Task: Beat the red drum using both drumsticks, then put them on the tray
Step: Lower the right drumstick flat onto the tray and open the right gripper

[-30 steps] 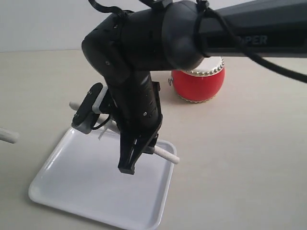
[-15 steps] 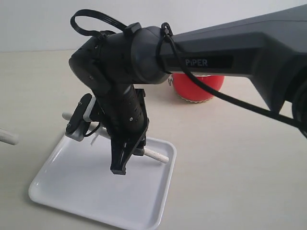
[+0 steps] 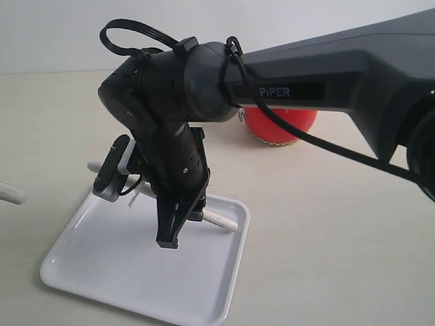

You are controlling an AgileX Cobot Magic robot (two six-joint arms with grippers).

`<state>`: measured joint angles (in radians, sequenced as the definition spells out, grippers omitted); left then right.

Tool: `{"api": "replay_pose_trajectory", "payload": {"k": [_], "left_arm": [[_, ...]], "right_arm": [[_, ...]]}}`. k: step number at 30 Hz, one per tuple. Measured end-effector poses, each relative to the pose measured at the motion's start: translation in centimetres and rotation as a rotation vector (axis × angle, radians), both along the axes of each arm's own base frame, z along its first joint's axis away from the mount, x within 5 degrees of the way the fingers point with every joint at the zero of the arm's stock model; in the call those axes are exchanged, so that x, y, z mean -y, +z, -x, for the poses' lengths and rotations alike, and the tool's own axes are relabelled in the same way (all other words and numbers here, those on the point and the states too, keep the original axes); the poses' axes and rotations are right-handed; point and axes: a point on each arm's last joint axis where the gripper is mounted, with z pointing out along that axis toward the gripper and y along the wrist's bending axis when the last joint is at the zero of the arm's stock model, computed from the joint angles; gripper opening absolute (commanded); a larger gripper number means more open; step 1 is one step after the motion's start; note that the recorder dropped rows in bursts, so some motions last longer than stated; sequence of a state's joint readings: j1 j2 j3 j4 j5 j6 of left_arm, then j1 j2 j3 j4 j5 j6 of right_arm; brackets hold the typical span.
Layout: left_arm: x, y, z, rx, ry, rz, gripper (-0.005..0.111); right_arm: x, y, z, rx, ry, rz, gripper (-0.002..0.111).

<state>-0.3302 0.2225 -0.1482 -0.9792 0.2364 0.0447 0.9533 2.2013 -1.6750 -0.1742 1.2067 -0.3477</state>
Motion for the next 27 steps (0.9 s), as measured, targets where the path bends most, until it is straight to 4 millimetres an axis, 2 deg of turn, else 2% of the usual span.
{"api": "replay_pose_trajectory", "payload": {"k": [27], "left_arm": [[0.0, 0.0, 0.0, 0.0, 0.0, 0.0, 0.0]], "right_arm": [[-0.03, 0.0, -0.02, 0.003, -0.01, -0.004, 0.02]]}}
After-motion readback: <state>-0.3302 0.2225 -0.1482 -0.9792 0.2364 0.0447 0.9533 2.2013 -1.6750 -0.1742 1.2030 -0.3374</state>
